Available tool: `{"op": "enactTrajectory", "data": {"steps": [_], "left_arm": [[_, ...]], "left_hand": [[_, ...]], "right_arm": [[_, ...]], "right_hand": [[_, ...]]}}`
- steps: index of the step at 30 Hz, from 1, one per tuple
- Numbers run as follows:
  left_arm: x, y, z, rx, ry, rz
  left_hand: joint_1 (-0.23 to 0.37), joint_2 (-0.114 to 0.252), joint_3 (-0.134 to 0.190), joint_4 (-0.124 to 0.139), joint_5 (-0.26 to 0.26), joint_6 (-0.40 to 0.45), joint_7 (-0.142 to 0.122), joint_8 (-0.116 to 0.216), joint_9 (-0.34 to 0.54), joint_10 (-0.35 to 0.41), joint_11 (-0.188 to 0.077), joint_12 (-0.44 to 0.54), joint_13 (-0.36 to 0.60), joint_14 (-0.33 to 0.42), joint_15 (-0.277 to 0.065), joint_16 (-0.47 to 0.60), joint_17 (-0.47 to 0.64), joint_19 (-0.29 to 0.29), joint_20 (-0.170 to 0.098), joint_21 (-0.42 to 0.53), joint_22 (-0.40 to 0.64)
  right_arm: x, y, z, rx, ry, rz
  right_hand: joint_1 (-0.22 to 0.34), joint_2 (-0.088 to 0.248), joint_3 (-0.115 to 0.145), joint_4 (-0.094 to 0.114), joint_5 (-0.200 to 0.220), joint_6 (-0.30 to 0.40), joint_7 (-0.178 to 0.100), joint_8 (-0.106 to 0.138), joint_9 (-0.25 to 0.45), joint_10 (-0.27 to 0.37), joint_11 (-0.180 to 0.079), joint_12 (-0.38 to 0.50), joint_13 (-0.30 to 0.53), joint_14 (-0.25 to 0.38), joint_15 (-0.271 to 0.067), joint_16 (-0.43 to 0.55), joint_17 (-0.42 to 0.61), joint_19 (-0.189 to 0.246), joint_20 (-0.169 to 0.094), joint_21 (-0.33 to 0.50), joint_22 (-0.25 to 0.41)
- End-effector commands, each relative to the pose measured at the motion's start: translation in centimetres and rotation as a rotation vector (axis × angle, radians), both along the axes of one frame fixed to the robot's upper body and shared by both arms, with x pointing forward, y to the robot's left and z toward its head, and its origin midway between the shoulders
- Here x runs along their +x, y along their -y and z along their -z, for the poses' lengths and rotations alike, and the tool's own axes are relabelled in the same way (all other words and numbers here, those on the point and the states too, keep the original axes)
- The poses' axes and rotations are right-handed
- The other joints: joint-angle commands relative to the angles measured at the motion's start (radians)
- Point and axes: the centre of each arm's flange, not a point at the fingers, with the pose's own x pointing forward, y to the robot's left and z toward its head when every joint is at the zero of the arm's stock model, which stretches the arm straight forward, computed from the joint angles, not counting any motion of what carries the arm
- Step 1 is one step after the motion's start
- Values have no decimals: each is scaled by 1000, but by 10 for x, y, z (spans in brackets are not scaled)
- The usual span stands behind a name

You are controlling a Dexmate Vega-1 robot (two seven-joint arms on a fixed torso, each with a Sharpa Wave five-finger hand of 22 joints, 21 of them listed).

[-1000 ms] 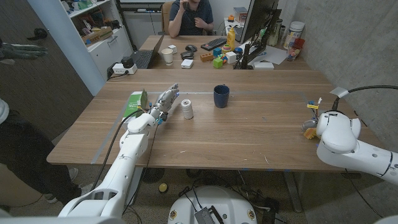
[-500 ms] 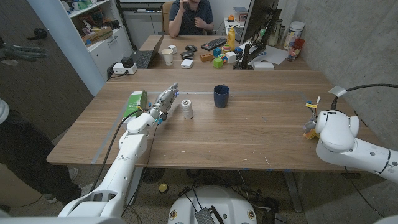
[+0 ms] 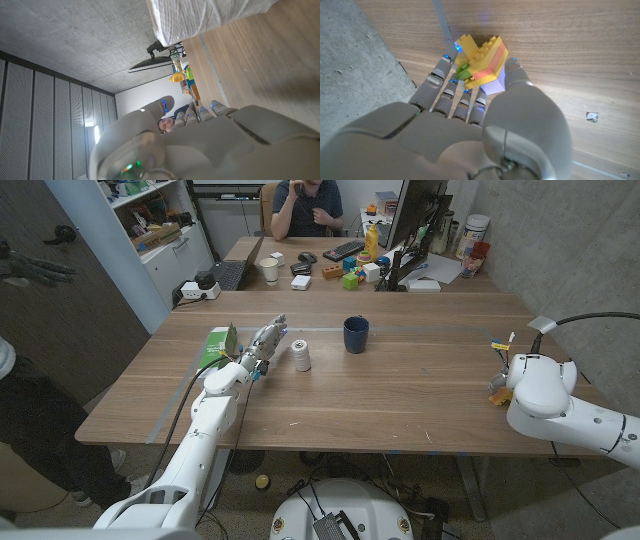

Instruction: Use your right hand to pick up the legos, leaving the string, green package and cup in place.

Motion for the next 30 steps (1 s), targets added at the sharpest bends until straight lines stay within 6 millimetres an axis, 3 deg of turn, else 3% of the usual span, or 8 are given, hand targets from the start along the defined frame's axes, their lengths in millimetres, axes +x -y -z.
{"op": "enactTrajectory", "data": {"steps": [1,2,3,6,17,30], "left_arm": [[3,-1,-1,1,2,1],[3,-1,-1,0,1,2],[3,-1,-1,1,0,3],[5,-1,-1,1,-3,4],[9,-2,-1,-1,-10,3],[14,-1,-2,-1,-13,5]], "left_hand": [[11,1,-3,-2,4,-7,2,4,3,-94,-1,5,3,-155,6,9,4,-5,2,8,5],[11,1,-3,-2,4,-8,2,4,3,-94,0,5,3,-155,6,9,4,-5,2,8,5],[11,1,-3,-2,4,-7,2,4,3,-95,4,5,3,-155,7,9,4,-5,2,8,5],[11,1,-3,-2,4,-7,2,4,3,-94,3,5,3,-155,6,9,3,-5,2,8,5],[12,1,-4,-2,4,-8,1,4,3,-95,1,5,3,-156,4,8,3,-6,1,8,5],[12,1,-5,-2,4,-8,1,3,3,-95,-3,5,3,-157,5,8,3,-7,1,8,5]], "right_arm": [[4,0,0,8,-25,-3],[5,0,0,8,-22,-2],[5,0,0,9,-19,-1],[5,0,-1,6,-11,1],[9,-2,-4,4,3,1],[5,-3,-13,0,59,-14]], "right_hand": [[31,17,-9,6,16,26,6,-5,6,91,29,24,10,103,-147,36,11,57,-55,14,7],[38,26,-11,9,20,30,6,-7,7,119,46,31,13,142,-159,50,16,66,-59,15,9],[48,43,-12,12,25,46,9,-4,7,157,45,43,21,200,-177,76,29,81,-72,20,12],[81,72,-12,8,31,83,16,4,9,198,62,59,36,256,-185,110,58,94,-85,25,15],[158,115,-17,-6,31,159,27,17,19,256,70,101,67,318,-191,142,108,114,-99,37,21],[185,135,-26,-3,25,197,29,22,24,286,74,129,85,358,-186,153,133,131,-99,50,25]]}}
